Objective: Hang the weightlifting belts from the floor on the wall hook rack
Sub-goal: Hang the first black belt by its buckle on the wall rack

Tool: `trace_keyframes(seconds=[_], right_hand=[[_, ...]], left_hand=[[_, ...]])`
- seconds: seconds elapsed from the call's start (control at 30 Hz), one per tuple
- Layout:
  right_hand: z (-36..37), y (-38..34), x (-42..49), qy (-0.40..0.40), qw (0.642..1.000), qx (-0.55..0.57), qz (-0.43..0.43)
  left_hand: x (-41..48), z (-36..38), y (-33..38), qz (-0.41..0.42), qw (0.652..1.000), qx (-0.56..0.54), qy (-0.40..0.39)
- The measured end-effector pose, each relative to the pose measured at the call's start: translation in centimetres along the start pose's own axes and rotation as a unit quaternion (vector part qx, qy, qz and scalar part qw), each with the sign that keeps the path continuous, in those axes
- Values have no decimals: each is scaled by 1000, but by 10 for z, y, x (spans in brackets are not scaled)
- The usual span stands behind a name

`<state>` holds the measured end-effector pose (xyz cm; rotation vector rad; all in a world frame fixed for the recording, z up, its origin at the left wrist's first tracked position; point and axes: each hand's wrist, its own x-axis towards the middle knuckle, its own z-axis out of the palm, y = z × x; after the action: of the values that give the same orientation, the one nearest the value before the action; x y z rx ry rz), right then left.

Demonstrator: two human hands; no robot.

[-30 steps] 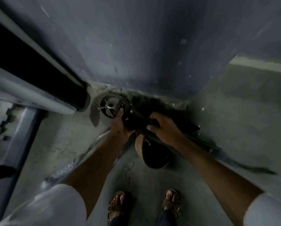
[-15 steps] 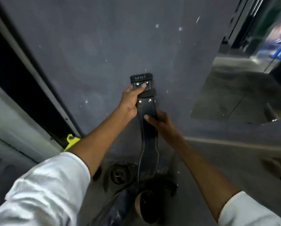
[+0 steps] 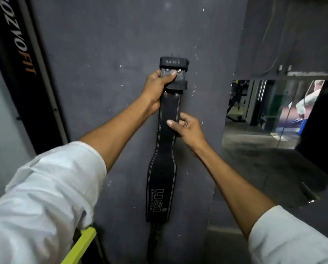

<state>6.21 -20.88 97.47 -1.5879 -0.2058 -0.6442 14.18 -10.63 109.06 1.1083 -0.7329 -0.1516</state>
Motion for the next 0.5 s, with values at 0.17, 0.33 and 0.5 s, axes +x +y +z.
trace_keyframes(seconds=[0.17,0.33,0.5], right_hand=[[-1,30,-19,-20,996,-53,70],[-12,69,-40,-27,991,-93,93],[-17,61,-42,5,992,-89,93]], left_hand=[[18,10,32,33,999,-30,10],[18,13,27,33,999,-32,12],[22,4,16,4,1000,-8,6]])
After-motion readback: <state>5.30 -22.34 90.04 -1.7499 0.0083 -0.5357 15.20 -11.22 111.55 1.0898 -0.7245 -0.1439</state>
